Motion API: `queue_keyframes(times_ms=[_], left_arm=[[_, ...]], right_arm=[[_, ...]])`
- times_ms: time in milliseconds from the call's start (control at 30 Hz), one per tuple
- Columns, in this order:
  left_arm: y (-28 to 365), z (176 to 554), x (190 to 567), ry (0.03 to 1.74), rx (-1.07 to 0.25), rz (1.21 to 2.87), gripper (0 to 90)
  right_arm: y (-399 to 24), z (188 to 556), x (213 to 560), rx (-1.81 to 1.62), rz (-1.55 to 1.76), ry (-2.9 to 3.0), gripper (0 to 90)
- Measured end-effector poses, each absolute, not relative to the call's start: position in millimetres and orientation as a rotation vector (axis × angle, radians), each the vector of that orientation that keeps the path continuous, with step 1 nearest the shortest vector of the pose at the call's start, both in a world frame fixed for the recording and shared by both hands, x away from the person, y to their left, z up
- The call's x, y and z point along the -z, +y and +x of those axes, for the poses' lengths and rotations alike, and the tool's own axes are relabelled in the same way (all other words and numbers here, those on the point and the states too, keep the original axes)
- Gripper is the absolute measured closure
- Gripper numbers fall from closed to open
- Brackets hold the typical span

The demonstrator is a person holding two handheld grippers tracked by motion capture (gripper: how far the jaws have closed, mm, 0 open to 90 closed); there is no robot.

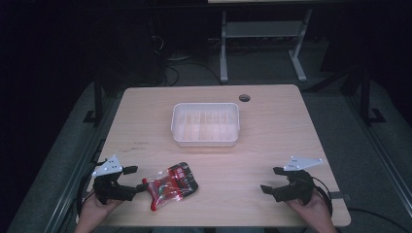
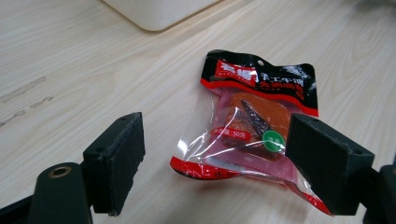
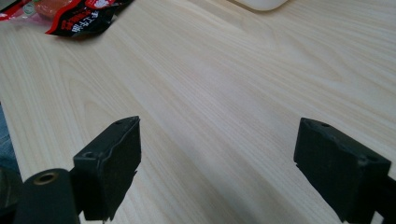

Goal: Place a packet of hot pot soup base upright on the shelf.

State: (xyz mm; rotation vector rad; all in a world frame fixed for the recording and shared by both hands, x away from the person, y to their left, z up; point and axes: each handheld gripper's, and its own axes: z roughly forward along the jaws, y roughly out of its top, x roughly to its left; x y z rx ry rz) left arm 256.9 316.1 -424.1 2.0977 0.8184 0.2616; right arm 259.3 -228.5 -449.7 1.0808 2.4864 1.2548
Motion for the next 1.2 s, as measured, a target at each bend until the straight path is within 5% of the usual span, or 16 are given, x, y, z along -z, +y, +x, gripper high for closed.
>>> queue_keyframes(times_ms=[300,900,1200], left_arm=[[312,254,425,0.790,-0.231,2.139,22.4],[298,259,444,0.732,-0.110,2.321,60.4],[284,261,447,0.713,-0.064,2.347,62.6]], right_arm=[[-225,259,448,-1.260,1.080,2.479,14.3],[-164,273,429,-1.298,0.976,2.558,14.6],[-111,280,426,-1.306,0.928,2.635,18.3]])
